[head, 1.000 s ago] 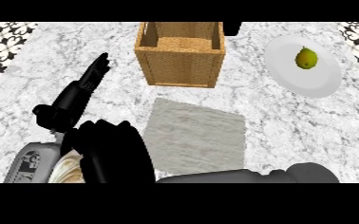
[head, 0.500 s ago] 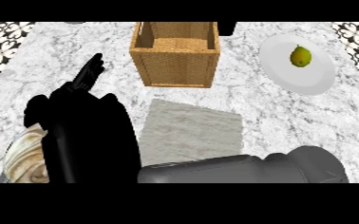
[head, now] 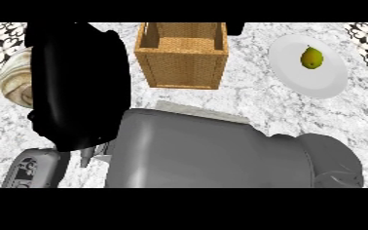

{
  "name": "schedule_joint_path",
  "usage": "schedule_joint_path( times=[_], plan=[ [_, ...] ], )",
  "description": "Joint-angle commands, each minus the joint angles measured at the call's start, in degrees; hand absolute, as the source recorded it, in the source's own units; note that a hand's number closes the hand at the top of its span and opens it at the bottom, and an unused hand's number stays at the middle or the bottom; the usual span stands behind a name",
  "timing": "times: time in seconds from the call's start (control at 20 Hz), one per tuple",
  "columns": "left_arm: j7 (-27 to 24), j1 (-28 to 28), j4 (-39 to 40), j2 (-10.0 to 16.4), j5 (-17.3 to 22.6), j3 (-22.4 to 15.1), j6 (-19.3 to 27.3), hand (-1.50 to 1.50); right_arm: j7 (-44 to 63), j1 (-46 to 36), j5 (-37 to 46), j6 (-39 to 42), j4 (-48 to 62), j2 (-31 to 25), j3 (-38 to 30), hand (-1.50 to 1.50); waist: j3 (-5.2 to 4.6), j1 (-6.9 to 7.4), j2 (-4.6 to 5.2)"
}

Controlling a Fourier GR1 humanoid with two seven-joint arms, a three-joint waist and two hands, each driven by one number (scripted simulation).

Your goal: Pick the cupcake from the placemat and place it in the basket

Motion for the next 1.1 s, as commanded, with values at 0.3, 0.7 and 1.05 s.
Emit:
schedule_joint_path(
  times=[0.3,0.7,1.05],
  plan=[
    [1.01,0.21,-1.35,1.25,0.77,1.12,-1.45,0.0,5.27,-6.5,2.84,-7.77,15.49,0.55,-8.56,1.5,0.06,-0.05,0.25],
    [1.63,2.51,-3.59,-0.51,-0.28,0.09,-0.36,0.0,-4.45,-5.04,1.97,-7.24,24.59,0.56,-16.85,1.5,0.12,-0.78,0.33],
    [-1.47,0.25,1.26,-0.25,-0.45,2.28,-1.0,0.0,-18.49,3.11,-1.35,-9.82,30.12,0.56,-19.4,1.5,0.12,-0.89,0.6]
  ],
)
